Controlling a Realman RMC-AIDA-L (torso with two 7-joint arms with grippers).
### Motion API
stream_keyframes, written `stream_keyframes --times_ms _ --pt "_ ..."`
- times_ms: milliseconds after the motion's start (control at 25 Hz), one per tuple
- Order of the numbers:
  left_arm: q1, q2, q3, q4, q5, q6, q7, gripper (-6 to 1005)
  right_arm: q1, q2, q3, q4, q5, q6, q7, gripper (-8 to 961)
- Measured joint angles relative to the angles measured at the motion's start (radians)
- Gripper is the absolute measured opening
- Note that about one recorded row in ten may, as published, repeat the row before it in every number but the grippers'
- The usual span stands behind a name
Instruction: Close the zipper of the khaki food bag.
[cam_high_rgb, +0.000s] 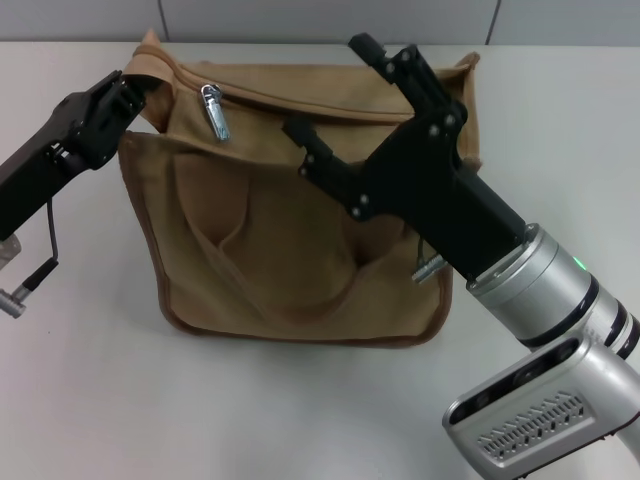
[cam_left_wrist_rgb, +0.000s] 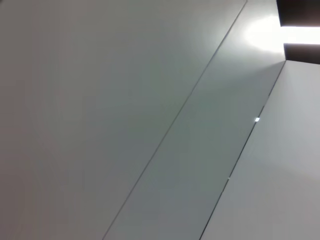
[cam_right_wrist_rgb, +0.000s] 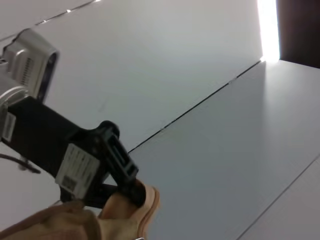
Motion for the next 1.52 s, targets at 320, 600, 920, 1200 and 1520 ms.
stream_keyframes --times_ms 320,600,920,1200,1520 --pt "-0.004 -0.001 0.0 -0.001 0.004 0.003 0.0 22 -0.01 0.0 0.02 0.032 0.007 -0.009 0.104 810" --pt "-0.001 0.002 0.0 -0.001 0.005 0.002 0.0 23 -0.062 -0.034 0.041 0.086 -0.073 -0.012 0.618 810" --pt "-0.001 0.004 0.001 0.0 0.005 0.0 -0.001 23 -0.036 -0.174 0.074 0.107 -0.247 -0.069 1.329 809" --pt "-0.01 0.002 0.04 0.008 0.005 -0.005 0.0 23 0.111 -0.163 0.308 -0.225 -0.506 -0.244 2.148 809" --pt "-0.025 0.003 0.081 0.023 0.006 -0.002 -0.001 23 0.231 -0.113 0.289 -0.448 -0.543 -0.292 2.439 810"
